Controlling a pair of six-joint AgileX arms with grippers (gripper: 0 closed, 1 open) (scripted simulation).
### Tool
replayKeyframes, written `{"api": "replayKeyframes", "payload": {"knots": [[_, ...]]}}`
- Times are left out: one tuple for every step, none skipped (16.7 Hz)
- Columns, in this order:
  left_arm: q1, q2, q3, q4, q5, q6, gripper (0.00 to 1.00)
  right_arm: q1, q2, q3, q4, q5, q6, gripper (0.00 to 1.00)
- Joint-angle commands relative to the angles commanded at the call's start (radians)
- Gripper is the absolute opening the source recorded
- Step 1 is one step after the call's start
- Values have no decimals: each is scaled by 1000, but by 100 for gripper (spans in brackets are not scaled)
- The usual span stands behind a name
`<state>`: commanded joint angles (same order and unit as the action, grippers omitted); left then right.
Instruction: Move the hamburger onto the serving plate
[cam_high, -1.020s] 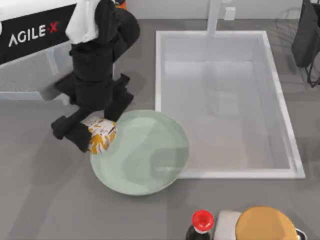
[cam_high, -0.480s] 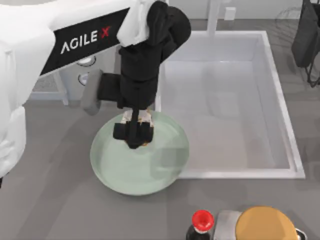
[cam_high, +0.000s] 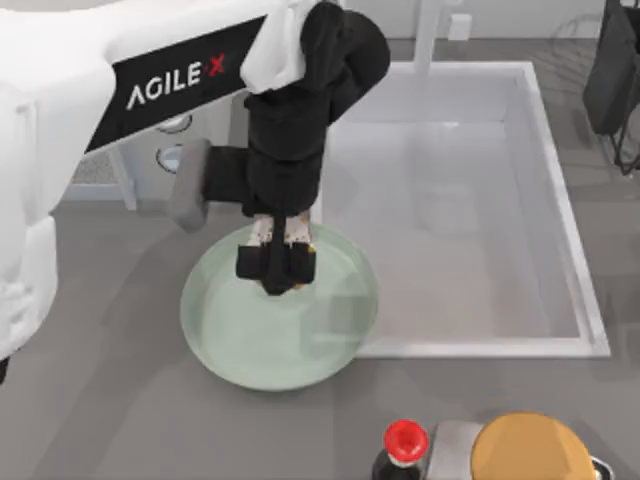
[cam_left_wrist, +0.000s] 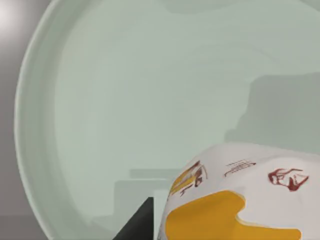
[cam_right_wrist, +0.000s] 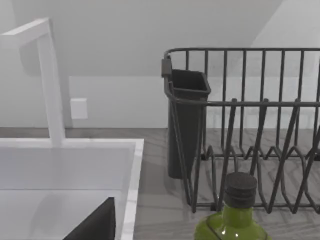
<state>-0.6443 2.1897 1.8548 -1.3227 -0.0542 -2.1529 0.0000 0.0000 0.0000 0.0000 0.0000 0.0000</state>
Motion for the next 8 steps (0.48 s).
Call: {"api": "replayKeyframes", "payload": {"knots": [[-1,1,-13,14,0,1,0,0,0,0,0,0,0,100],[0,3,-33,38,-1,1,0,0,0,0,0,0,0,100],[1,5,-56,67,-1,1,0,0,0,0,0,0,0,100],[2,10,-83,98,-1,1,0,0,0,0,0,0,0,100],[1,16,-109,129,-1,1,0,0,0,0,0,0,0,100],[1,21,-129,151,-1,1,0,0,0,0,0,0,0,100],[1,23,-141,163,-1,1,0,0,0,0,0,0,0,100],[1,23,-142,165,-1,1,0,0,0,0,0,0,0,100]]}}
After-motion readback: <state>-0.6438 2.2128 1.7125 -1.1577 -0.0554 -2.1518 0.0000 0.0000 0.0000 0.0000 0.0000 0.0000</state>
